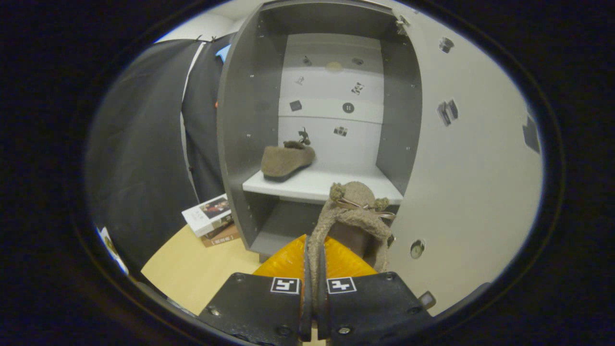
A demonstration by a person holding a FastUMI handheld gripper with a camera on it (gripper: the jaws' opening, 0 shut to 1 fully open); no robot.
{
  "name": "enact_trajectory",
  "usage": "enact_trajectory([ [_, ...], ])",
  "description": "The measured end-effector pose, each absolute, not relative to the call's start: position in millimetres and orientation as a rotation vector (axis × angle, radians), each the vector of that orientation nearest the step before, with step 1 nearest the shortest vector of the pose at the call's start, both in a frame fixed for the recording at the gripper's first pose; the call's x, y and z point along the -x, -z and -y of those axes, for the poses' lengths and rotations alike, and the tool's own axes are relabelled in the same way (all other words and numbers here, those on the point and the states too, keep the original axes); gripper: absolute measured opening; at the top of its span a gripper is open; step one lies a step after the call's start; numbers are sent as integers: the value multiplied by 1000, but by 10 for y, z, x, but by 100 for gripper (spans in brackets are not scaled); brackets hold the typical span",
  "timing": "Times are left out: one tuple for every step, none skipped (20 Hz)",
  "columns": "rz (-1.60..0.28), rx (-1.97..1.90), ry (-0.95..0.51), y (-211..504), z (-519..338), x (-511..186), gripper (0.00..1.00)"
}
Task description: Open the shoe cabinet door, grab the shoes and put them into the shoe cabinet, then close the shoe cabinet door.
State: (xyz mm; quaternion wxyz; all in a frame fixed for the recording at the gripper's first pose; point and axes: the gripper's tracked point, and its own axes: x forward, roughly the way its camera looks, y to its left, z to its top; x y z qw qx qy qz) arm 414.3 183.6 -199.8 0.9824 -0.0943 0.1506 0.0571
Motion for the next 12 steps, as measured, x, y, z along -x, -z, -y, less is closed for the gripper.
enact_trajectory([
  [-284,198,-104,1861,-1849,-4270,8],
  [-266,208,-96,1746,-1883,-4395,8],
  [-255,212,-90,1635,-1911,-4534,8],
  [-251,214,-91,1561,-1955,-4686,8],
  [-245,201,-85,1487,-1977,-4833,8],
  [-244,183,-71,1442,-1990,-4989,8],
  [-244,169,-49,1398,-1977,-5150,8],
  [-240,164,-32,1368,-1963,-5297,8],
  [-238,165,-19,1331,-1960,-5470,8],
  [-234,173,-6,1307,-1948,-5647,8],
  [-227,180,11,1284,-1934,-5825,8],
  [-232,187,32,1279,-1915,-5990,8],
])
